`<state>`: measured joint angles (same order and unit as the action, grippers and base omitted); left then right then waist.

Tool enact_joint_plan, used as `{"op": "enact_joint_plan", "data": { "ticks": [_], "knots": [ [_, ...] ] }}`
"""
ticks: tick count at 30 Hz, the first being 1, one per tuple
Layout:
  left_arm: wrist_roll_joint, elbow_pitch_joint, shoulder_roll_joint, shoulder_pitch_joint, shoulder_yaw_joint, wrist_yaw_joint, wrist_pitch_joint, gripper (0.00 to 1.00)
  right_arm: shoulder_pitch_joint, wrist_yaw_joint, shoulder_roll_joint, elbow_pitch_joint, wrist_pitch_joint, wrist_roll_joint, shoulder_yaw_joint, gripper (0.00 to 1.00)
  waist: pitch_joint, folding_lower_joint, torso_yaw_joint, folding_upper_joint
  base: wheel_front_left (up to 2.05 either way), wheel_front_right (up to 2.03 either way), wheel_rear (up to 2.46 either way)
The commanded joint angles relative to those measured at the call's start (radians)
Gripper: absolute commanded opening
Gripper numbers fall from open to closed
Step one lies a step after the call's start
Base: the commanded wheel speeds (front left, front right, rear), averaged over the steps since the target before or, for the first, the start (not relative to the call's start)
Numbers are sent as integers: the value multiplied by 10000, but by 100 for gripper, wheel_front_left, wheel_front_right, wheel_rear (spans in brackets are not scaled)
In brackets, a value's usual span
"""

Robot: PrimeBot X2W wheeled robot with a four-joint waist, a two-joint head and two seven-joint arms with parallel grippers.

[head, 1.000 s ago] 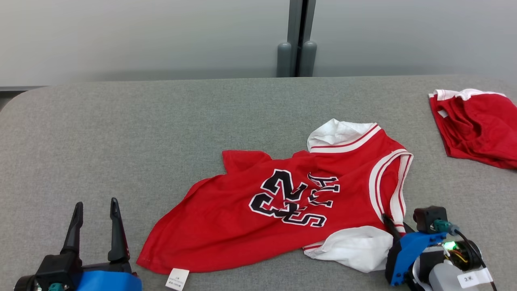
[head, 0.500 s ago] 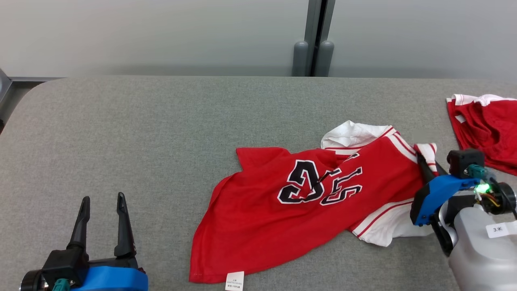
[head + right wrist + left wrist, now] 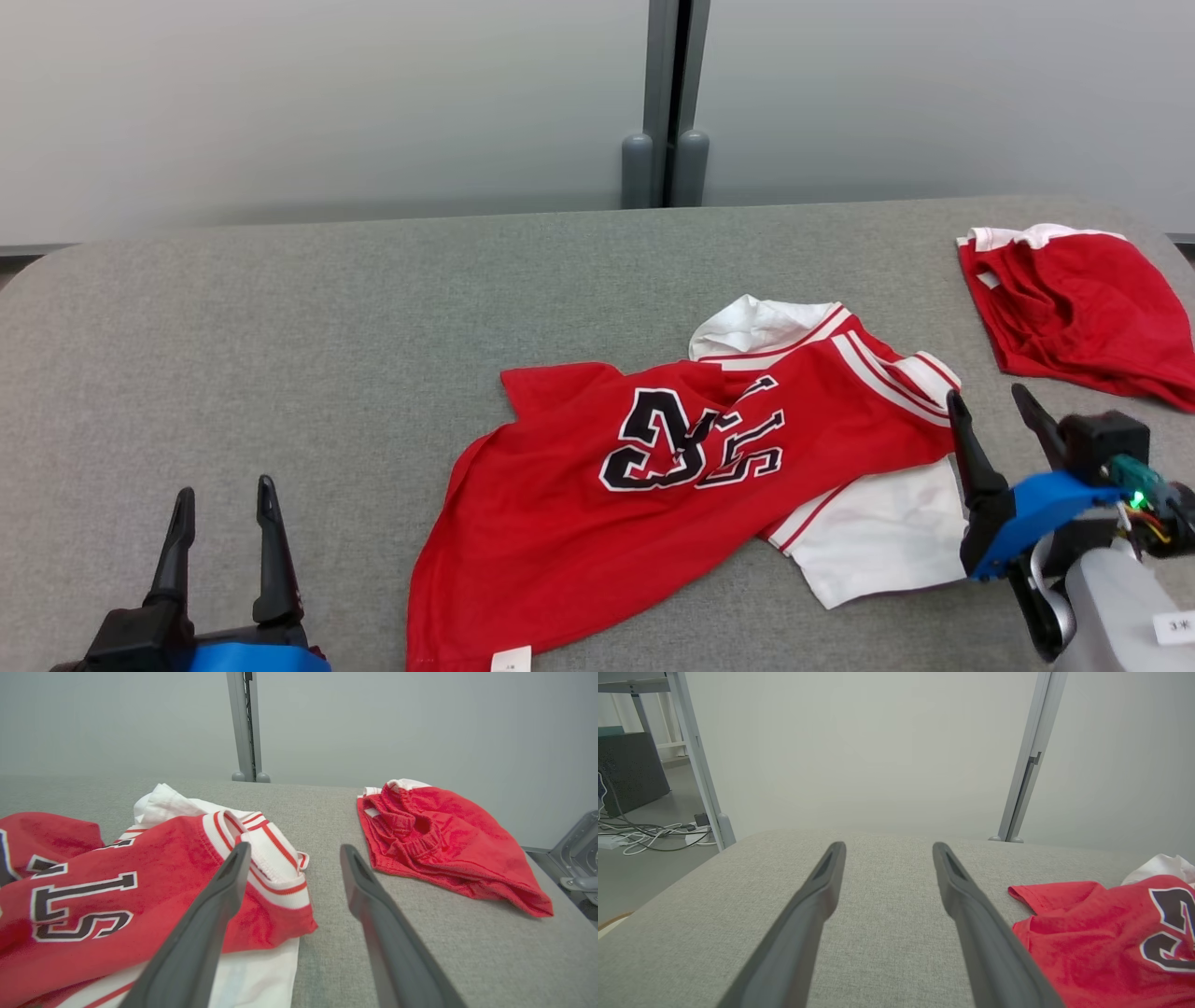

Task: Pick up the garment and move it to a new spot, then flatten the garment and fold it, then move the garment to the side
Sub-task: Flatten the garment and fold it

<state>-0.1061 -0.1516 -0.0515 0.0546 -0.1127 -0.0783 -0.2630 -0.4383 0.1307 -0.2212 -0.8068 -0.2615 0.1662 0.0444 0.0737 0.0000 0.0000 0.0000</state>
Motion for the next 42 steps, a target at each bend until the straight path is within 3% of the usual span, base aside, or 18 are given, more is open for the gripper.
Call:
{"op": "enact_joint_plan", "data": {
  "ticks": [1,10,16,42],
  "knots": [
    [-2,47,16,123,-34,43,-21,100,482,2,77,472,-42,21,-107,100,-136,0,-158,0,0,0,0],
    [124,33,18,359,-1,-18,-23,100,3076,2,981,4146,-47,37,-612,100,-296,0,-399,0,0,0,0],
    [212,-28,16,321,68,51,-21,100,4099,2,1480,5399,-43,-91,-509,100,-272,0,-378,0,0,0,0],
    [812,-515,-4,433,88,25,-23,100,4435,3,1708,4857,-42,-300,-132,100,-424,0,-279,0,0,0,0]
  ]
}}
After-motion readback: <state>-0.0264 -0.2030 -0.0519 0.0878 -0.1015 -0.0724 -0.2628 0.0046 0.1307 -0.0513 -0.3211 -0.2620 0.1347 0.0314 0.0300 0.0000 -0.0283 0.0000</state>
